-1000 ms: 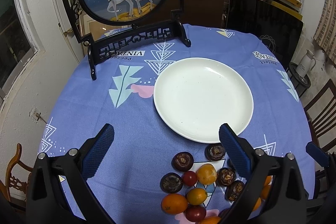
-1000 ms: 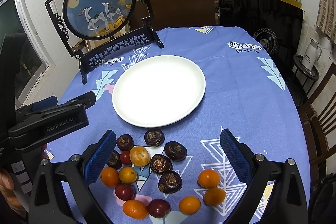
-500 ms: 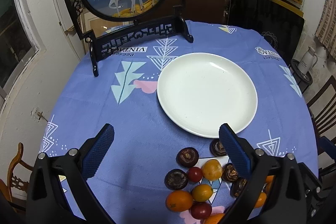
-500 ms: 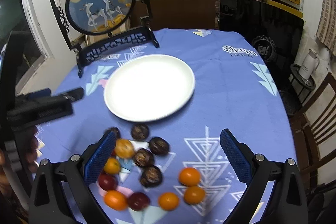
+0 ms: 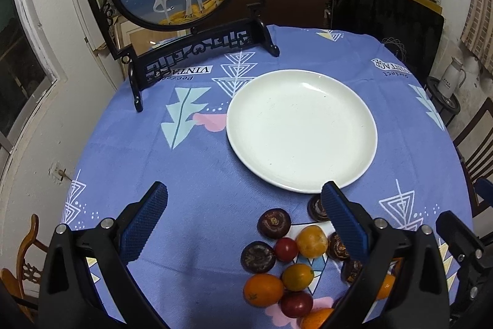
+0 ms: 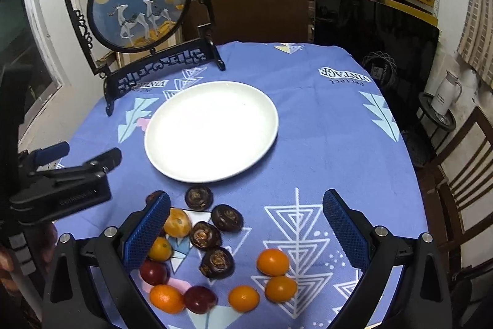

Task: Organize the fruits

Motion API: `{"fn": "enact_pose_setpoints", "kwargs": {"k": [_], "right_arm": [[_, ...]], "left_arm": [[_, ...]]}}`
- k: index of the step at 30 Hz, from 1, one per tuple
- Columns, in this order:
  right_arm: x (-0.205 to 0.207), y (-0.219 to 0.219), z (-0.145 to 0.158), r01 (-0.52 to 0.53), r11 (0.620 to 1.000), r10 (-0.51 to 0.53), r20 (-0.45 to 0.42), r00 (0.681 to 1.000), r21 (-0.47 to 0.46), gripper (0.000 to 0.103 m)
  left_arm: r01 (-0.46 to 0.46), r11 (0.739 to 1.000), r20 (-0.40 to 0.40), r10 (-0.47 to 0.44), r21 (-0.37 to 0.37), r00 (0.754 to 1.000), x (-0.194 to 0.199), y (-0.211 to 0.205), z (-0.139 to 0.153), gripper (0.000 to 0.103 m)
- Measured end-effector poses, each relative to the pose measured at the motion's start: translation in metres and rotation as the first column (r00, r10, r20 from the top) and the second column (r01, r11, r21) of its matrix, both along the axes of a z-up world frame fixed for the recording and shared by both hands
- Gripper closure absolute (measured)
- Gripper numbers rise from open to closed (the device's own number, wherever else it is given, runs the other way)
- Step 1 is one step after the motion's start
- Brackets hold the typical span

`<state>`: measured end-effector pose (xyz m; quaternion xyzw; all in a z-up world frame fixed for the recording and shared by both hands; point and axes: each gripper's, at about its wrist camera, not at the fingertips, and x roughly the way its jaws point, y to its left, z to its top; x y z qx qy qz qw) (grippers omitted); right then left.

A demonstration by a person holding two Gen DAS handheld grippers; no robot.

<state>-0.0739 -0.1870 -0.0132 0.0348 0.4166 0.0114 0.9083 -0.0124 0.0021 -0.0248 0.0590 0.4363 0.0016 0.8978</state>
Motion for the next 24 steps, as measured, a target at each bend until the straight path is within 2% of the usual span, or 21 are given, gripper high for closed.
{"fn": "enact_pose_setpoints", "kwargs": {"k": [14,20,24], "right_arm": [[-0.003,0.001,-0.002,-0.010,1.000,0.010,-0.017,1.000,0.019,0.004],[-0.031,-0.010,-0.020,-0.105,0.994,0.104,-0.053,0.993,-0.026,0.004],[-0.062,-0.017,-0.053,-0.191,0.980,0.181,-0.158,0.971,-0.049,0.004]], "left_arm": [[0.018,1.000,-0.025,-0.018,-0.001,1.000,-0.008,0.001,-0.010,0.005],[0.119,0.993,-0.045,-0.118,0.026,0.992,-0.031,0.010,-0.027,0.005],[0.205,0.979,-0.084,-0.203,0.020,0.976,-0.057,0.023,-0.044,0.005]]}}
